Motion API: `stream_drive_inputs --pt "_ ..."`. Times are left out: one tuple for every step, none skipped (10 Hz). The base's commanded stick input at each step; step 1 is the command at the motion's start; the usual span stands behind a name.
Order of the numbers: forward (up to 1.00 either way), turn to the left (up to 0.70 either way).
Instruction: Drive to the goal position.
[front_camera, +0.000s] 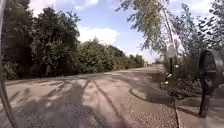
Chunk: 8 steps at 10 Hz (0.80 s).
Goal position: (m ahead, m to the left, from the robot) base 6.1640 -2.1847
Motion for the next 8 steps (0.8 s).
stream_drive_inputs --pt "0.04 0.0" --pt "0.04 0.0" --pt "0.04 0.0" --pt "0.04 0.0" --pt "0.04 0.0" --pt "0.04 0.0" --pt "0.04 0.0" --pt "0.04 0.0"
